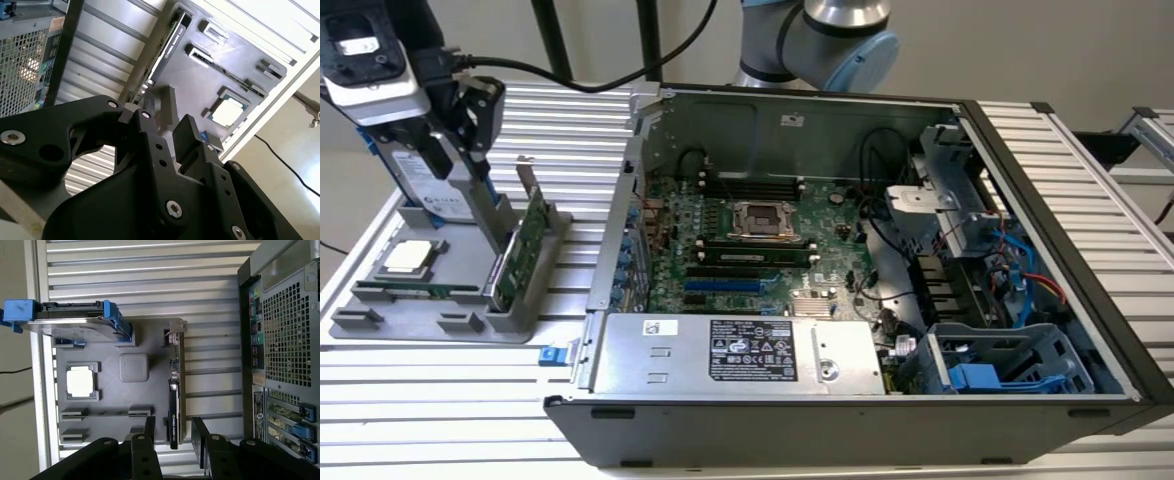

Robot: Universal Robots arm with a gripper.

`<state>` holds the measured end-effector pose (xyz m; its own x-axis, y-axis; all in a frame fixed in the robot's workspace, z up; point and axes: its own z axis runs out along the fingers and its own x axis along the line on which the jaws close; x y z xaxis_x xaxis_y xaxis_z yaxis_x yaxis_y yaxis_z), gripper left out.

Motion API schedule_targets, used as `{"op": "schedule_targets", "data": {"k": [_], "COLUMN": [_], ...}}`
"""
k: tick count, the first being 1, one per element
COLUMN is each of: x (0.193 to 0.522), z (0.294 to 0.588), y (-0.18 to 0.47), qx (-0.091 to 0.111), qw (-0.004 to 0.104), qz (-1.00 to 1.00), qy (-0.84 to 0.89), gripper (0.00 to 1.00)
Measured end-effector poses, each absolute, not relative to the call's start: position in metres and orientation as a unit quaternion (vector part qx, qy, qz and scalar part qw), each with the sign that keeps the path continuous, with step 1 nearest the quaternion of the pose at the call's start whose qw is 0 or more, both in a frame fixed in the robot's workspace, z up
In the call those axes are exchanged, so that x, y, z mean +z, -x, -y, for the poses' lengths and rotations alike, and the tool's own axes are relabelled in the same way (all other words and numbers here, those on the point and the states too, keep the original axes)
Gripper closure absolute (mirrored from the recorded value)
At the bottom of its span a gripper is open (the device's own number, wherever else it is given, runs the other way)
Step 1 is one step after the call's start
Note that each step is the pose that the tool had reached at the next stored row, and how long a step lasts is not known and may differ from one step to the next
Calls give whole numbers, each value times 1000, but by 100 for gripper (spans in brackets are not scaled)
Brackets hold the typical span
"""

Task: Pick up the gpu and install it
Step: 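Pick up the gpu and move the gpu toward the slot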

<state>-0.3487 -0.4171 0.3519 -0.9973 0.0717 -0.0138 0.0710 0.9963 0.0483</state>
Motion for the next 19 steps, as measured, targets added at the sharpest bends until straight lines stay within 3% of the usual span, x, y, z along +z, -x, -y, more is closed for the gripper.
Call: {"op": "schedule_targets", "data": {"k": [19], "x": [348], "z": [419], "y": [348], "qx": [24], "qw": [8], "qz": [-999], "qy": [-36], "gripper": [0]}}
